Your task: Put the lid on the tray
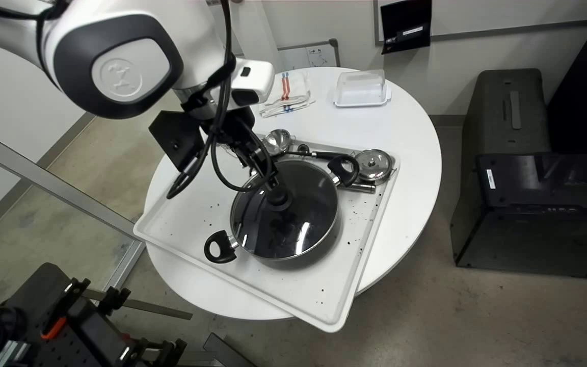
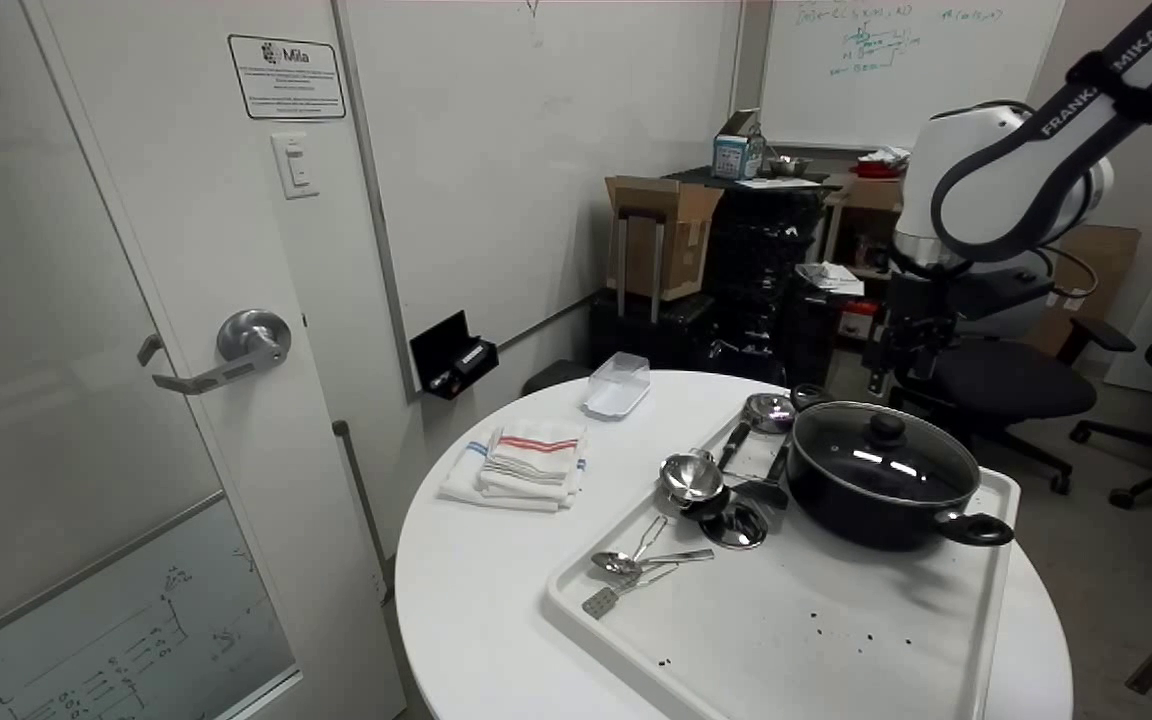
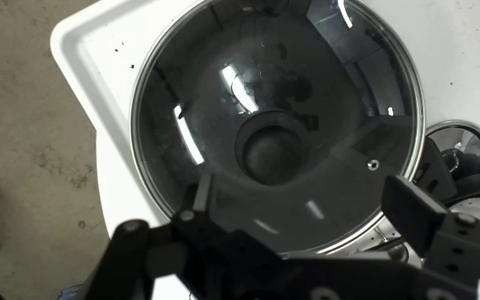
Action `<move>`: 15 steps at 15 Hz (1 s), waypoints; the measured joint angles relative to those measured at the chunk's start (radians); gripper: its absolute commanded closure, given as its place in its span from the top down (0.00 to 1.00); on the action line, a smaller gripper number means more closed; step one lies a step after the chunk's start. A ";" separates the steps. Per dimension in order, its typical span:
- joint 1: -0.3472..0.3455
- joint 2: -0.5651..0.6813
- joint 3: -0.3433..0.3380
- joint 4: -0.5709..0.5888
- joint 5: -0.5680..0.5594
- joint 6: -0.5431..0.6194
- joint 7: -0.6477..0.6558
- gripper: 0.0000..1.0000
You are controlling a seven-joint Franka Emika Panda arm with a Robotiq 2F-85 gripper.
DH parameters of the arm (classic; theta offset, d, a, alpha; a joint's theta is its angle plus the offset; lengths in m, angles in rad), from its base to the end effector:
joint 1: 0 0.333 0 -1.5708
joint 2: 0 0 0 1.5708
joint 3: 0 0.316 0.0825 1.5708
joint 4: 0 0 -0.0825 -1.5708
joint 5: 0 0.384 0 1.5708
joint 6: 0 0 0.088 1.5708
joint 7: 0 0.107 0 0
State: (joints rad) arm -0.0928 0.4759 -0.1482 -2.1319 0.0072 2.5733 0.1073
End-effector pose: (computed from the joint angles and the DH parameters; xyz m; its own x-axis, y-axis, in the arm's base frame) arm 0.5528 -0.1371 0.1804 0.9425 -0.3333 -0.0225 -0.3313 -0.9412 0.0668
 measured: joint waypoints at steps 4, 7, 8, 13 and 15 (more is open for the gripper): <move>0.000 0.047 -0.001 0.013 0.000 0.008 0.001 1.00; 0.000 0.079 -0.001 0.018 0.000 0.034 0.001 1.00; 0.000 0.088 -0.001 0.018 0.000 0.044 0.001 1.00; 0.000 0.133 -0.001 0.029 0.000 0.095 0.001 1.00; 0.000 0.145 -0.001 0.033 0.000 0.108 0.001 1.00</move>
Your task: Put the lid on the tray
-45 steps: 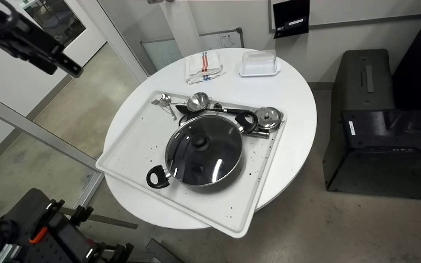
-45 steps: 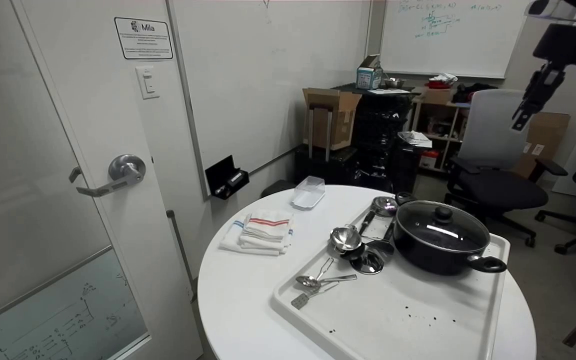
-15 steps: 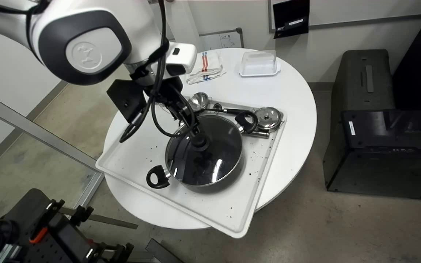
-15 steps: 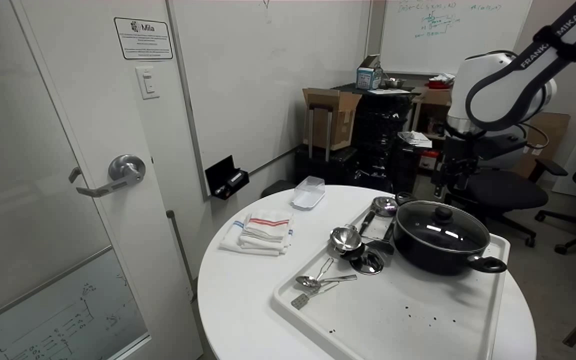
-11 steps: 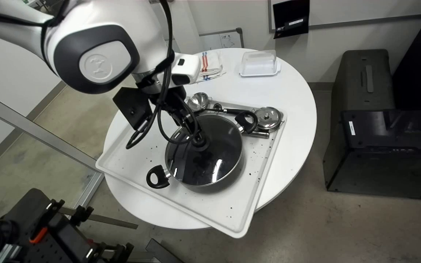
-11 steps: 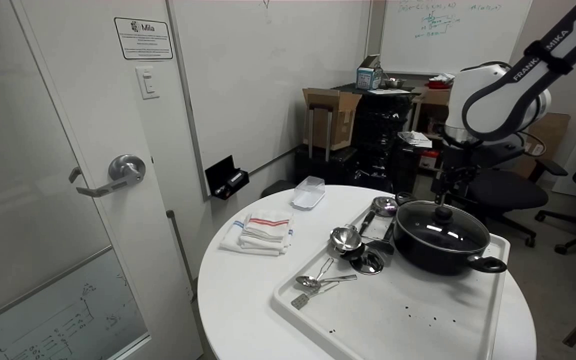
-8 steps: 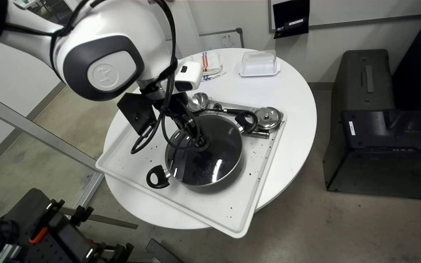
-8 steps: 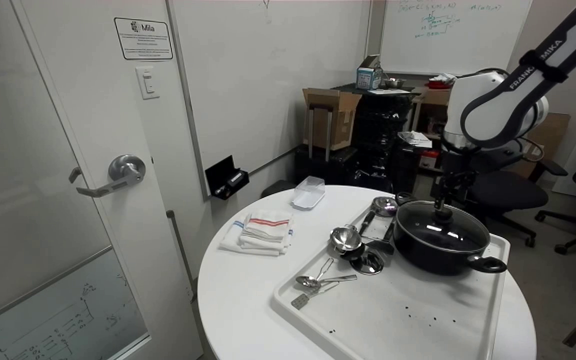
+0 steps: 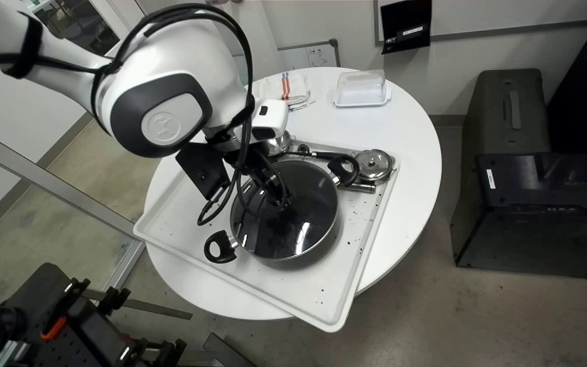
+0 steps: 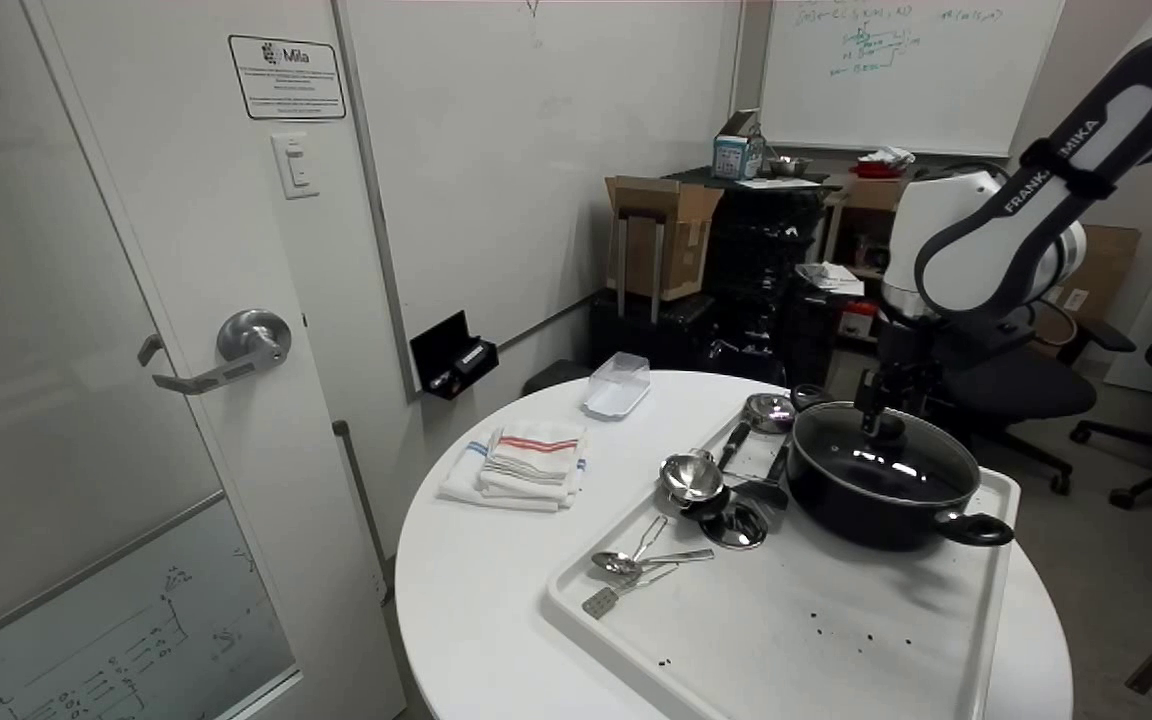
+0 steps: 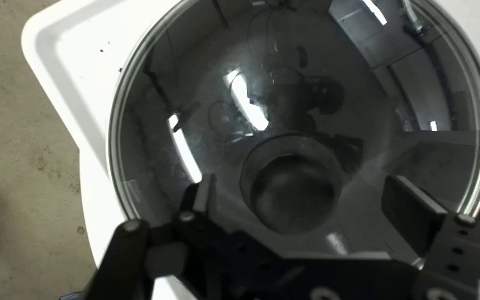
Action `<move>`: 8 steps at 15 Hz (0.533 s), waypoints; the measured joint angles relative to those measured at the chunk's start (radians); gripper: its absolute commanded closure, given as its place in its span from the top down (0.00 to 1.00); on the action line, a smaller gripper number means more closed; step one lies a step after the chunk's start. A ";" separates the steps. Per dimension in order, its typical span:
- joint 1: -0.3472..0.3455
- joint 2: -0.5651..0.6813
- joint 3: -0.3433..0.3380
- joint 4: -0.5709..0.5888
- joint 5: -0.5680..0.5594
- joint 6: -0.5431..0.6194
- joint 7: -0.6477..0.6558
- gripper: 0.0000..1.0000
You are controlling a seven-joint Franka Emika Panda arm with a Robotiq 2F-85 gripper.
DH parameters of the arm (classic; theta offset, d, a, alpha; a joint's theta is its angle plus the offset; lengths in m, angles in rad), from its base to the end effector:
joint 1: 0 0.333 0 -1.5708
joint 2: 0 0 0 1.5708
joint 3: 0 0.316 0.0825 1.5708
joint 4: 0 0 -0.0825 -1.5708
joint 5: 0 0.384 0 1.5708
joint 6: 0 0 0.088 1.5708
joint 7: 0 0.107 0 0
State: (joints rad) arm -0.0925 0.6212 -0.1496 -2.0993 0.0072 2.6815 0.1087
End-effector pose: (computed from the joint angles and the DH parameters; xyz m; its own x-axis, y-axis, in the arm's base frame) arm 0.5511 -0.1394 0.1187 0.9451 -0.3260 -0.0237 -0.3229 -0.9424 0.0869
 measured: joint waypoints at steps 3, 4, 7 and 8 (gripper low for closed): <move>0.000 0.015 0.000 0.009 0.000 0.007 0.000 0.68; 0.000 0.018 0.000 0.012 0.000 0.008 0.000 0.60; 0.000 0.021 0.000 0.019 0.000 0.008 0.000 0.38; 0.000 0.021 0.000 0.021 0.000 0.008 0.000 0.29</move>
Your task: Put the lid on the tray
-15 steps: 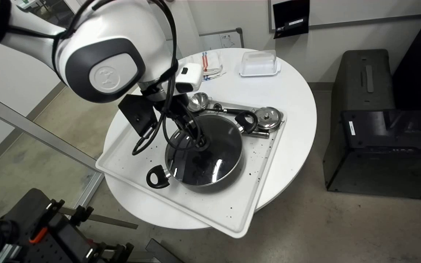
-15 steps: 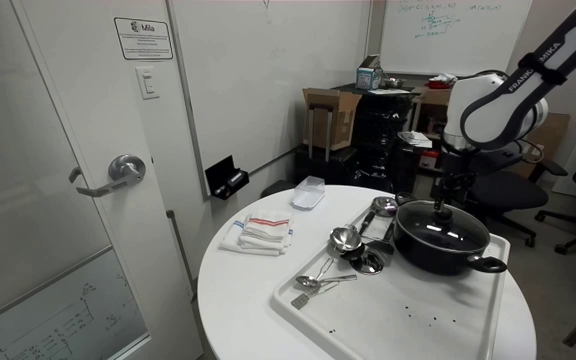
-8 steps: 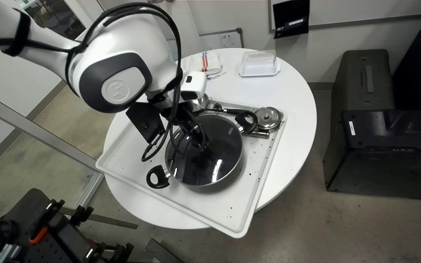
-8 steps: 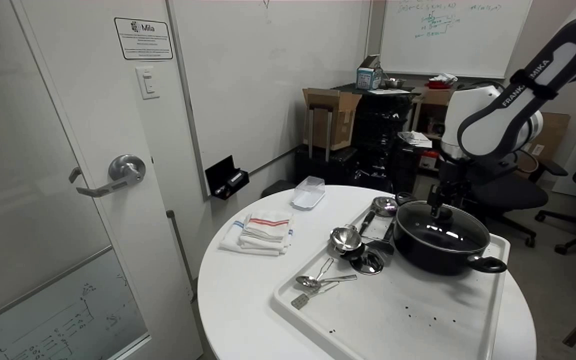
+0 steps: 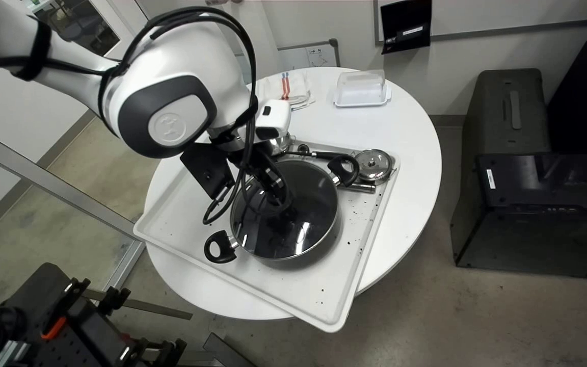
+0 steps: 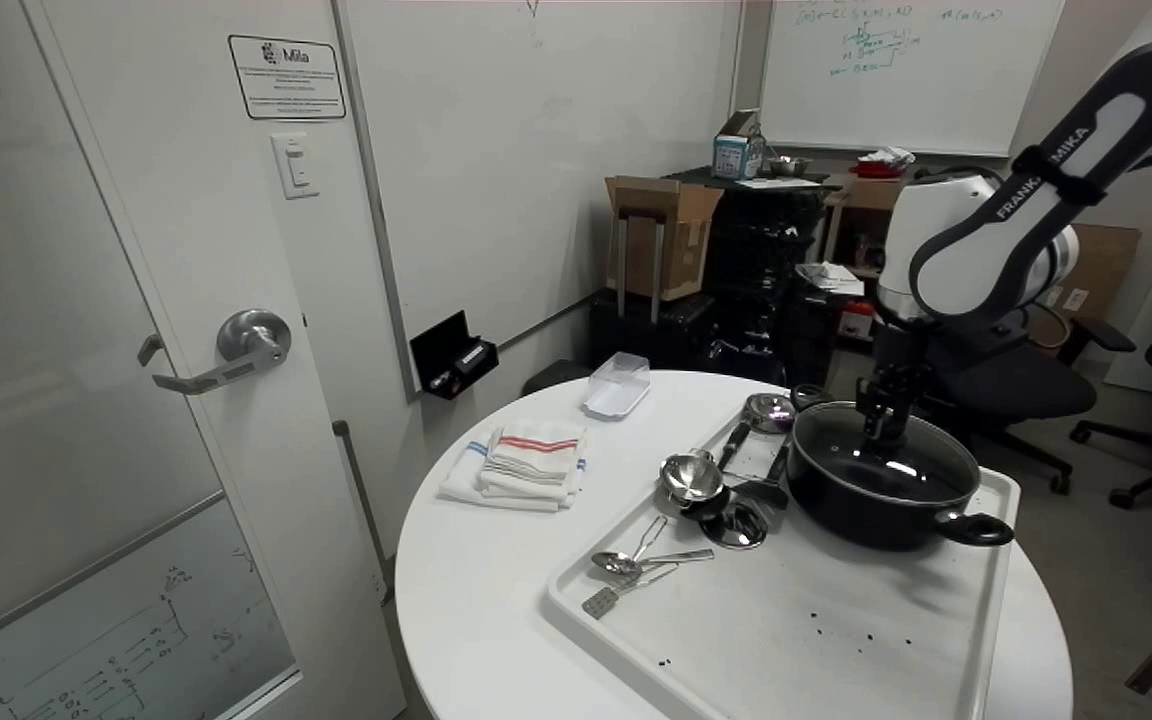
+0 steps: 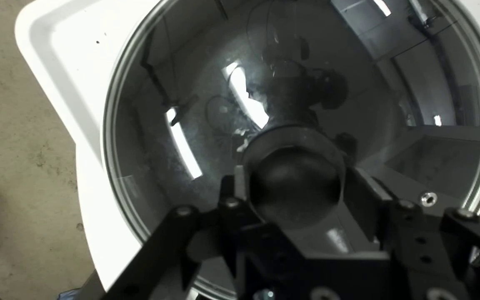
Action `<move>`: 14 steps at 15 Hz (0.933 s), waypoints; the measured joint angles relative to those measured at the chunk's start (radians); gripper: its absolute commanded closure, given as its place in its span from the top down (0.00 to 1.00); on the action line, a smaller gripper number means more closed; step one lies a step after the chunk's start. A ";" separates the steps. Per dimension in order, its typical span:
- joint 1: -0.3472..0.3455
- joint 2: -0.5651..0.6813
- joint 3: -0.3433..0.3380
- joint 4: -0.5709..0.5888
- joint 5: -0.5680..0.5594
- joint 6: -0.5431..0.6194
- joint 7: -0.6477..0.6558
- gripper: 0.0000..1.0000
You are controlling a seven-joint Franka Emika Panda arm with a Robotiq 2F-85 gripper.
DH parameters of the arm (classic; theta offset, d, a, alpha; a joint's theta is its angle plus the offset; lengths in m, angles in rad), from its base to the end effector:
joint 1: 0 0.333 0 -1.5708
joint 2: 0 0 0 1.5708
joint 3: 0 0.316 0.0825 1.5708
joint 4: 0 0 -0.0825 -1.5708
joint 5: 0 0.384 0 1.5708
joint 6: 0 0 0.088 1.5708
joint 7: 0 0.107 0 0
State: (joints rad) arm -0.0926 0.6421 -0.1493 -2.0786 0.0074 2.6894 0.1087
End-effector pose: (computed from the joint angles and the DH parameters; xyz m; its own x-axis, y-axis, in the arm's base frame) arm 0.5562 -0.1403 0.1141 0.9460 -0.3238 -0.0158 -0.3212 -0.9429 0.0883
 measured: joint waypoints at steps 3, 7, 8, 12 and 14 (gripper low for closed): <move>-0.002 0.000 0.000 0.002 0.000 0.000 0.000 0.25; -0.002 -0.001 0.000 0.002 0.000 0.000 0.000 0.25; -0.002 -0.002 0.001 0.001 0.000 0.000 0.000 0.25; -0.003 -0.018 0.003 -0.008 0.000 -0.001 -0.002 0.25; -0.003 -0.038 0.010 -0.019 0.000 -0.002 -0.004 0.25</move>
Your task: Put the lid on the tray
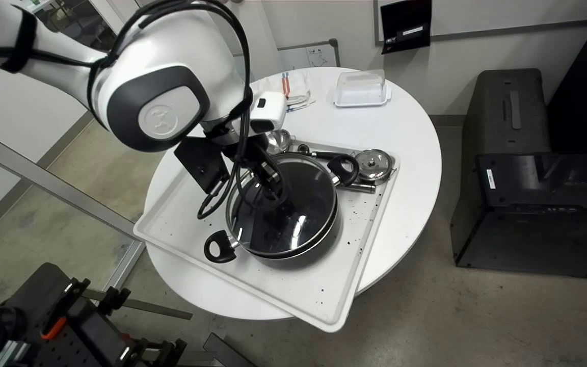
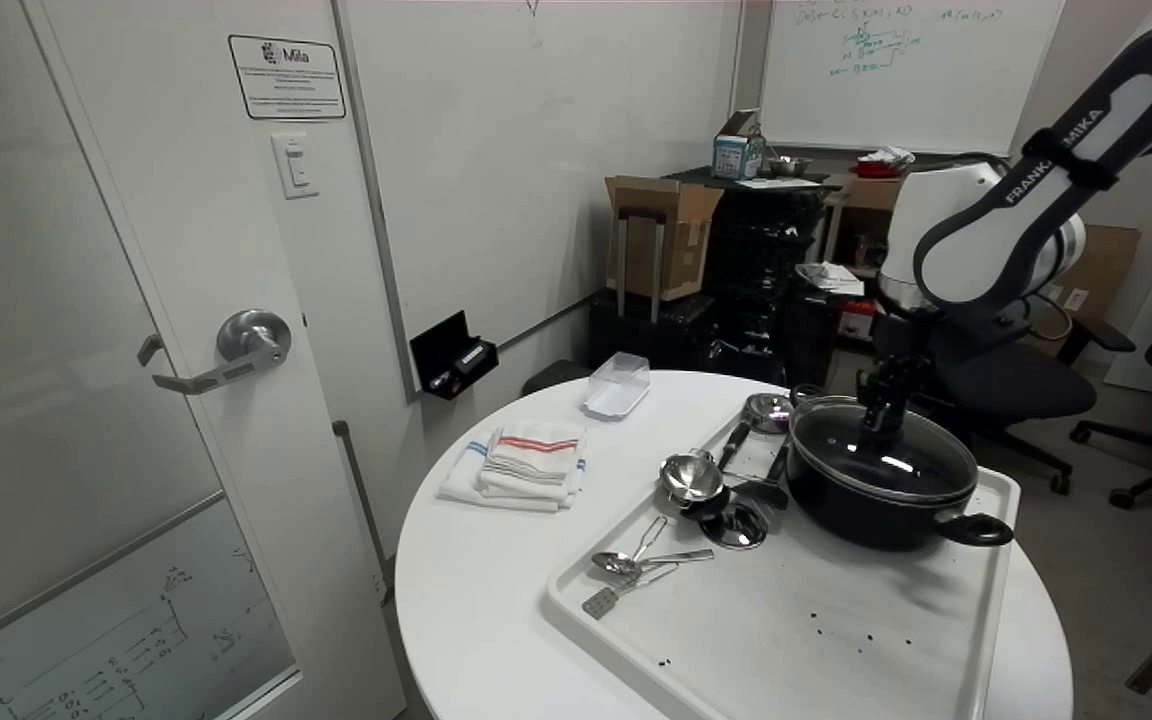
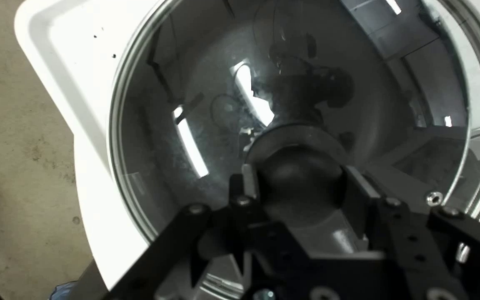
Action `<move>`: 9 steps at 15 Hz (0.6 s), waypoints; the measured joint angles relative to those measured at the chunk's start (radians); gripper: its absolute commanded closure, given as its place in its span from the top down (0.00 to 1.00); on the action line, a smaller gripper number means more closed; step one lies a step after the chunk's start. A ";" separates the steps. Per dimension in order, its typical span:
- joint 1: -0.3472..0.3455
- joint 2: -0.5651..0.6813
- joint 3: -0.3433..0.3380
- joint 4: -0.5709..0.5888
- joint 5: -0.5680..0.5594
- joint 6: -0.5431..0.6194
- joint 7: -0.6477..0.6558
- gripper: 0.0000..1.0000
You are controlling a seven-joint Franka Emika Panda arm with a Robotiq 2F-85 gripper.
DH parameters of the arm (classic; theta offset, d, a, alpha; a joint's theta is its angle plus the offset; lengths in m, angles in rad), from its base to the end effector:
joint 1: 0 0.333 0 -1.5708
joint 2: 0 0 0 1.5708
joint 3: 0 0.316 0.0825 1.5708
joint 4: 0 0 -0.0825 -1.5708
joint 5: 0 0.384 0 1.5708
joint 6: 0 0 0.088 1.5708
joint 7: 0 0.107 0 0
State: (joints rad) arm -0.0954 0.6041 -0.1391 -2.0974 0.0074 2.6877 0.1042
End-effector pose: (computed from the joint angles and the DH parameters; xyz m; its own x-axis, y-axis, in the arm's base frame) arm 0.5571 -0.1355 0.1290 0.9488 -0.3159 -0.0008 -0.3149 -0.9461 0.0761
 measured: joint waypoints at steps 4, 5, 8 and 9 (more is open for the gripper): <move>0.002 -0.060 0.018 -0.039 0.000 -0.001 -0.008 0.25; 0.005 -0.074 0.022 -0.050 0.000 -0.001 -0.009 0.25; 0.021 -0.111 0.033 -0.079 -0.005 -0.001 -0.012 0.25; 0.029 -0.120 0.035 -0.088 -0.009 -0.001 -0.012 0.25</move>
State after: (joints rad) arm -0.0660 0.4838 -0.1037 -2.1854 -0.0020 2.6866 0.0922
